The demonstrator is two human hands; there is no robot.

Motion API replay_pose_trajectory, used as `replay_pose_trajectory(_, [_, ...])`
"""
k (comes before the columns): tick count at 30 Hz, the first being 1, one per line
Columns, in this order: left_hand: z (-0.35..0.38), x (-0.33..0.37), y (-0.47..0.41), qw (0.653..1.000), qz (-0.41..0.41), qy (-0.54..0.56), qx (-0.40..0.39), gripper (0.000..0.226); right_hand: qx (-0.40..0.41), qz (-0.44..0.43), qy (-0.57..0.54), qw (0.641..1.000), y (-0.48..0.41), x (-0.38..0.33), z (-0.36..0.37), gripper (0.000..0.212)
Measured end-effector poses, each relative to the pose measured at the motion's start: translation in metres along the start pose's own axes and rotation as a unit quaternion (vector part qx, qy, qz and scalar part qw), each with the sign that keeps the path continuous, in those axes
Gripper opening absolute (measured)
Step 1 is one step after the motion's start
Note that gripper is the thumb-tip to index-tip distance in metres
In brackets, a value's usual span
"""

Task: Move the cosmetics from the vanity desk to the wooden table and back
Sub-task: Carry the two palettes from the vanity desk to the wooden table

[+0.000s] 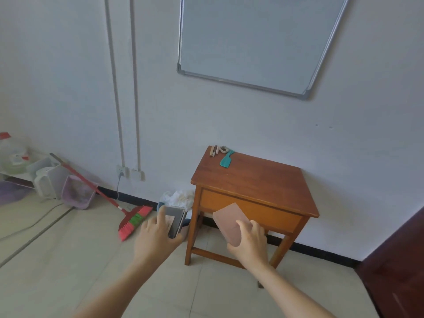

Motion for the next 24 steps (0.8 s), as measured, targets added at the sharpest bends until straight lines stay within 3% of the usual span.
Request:
replay_pose_trajectory(6, [0.051, 0.033, -0.053, 0.998, 0.019, 0.001, -0.062, 0.073, 0.012, 0.057, 0.015, 0.998, -0.040, 0.050, 0.002, 0.064])
replay_pose_trajectory(13, [0.109, 0.125, -0.132, 0.997, 0.061, -0.003, -0.053, 0.071, 0.055, 0.085, 0.010, 0.995, -0.119, 0.135, -0.024, 0.067])
replay_pose_trajectory(19, [0.172, 0.184, -0.186, 0.997, 0.037, -0.011, -0.073, 0.078, 0.033, 0.079, 0.022, 0.996, -0.181, 0.200, -0.030, 0.065])
replay_pose_trajectory(24, [0.223, 0.193, -0.206, 0.993, 0.007, -0.033, -0.112, 0.084, -0.010, 0.096, 0.013, 0.995, -0.209, 0.234, -0.006, 0.066])
Point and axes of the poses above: each hand's wrist, its own y-axis away from the middle knuckle, its own z-axis out of the palm, x = y × z, the point moved 8 cm from there along -y, towards the middle knuckle, and after that the axes turned 7 degrees about -z, right-handed, at the moved point
